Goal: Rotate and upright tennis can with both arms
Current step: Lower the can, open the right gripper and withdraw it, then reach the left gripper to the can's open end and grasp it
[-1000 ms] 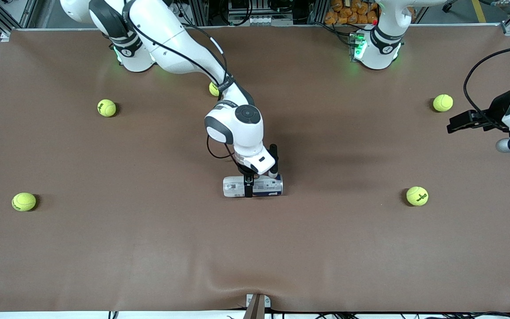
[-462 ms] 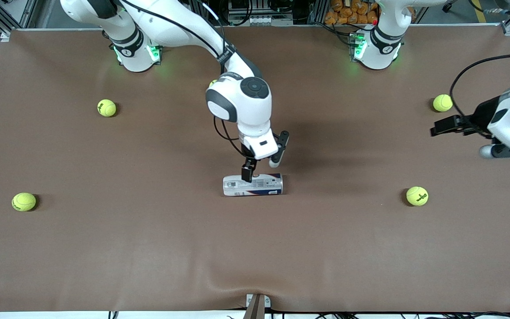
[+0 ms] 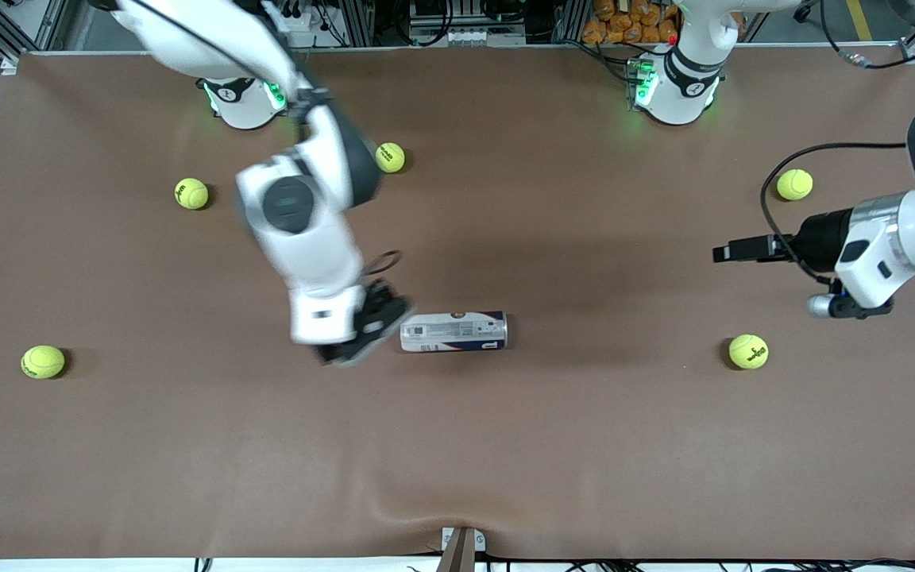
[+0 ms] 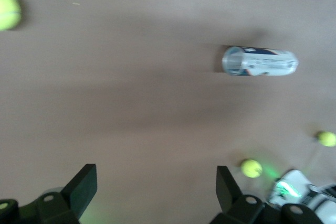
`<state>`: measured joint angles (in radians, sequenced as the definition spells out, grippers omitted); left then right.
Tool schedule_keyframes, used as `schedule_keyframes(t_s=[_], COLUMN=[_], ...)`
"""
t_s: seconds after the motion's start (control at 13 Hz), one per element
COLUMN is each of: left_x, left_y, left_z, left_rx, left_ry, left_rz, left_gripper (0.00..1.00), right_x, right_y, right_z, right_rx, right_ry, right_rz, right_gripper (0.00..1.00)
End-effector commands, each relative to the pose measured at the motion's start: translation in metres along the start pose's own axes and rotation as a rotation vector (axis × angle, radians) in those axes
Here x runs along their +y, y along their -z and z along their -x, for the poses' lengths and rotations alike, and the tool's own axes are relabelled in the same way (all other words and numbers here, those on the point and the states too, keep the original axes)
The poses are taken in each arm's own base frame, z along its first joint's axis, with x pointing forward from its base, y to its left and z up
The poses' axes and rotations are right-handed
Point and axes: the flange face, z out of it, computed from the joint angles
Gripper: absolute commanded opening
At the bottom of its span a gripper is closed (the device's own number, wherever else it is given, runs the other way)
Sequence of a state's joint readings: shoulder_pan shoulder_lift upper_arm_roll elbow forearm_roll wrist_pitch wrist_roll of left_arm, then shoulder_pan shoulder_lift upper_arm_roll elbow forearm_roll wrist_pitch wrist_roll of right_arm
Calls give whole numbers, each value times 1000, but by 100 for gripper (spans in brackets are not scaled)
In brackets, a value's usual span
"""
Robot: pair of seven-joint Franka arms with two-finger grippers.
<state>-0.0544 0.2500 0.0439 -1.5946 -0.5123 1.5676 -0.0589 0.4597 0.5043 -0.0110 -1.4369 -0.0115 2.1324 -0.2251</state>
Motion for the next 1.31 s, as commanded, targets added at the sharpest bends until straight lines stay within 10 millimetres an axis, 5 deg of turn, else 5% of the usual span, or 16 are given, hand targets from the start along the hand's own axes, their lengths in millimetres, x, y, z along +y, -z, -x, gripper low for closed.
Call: schedule_keyframes(t_s=[0.0, 0.31, 0.62, 0.92, 1.23], left_x=[9, 8, 6, 21, 32], left_y=[-25, -57, -111, -166, -226], left_z=[-27, -53, -81, -86, -99], left_rx=[-38, -63, -123, -121, -98], left_ry=[9, 59, 103, -5, -34], left_rz=[143, 316, 480, 445, 424], left_gripper=[100, 100, 100, 100, 100], right_x=[58, 165, 229, 257, 250], right_y=[59, 129, 185, 231, 250], right_z=[41, 119, 198, 262, 288], right_rx=[-25, -108, -170, -208, -230], right_ry=[-158, -343, -499, -608, -738], right_rz=[-92, -100, -85, -100, -104], right_gripper=[100, 100, 100, 100, 100])
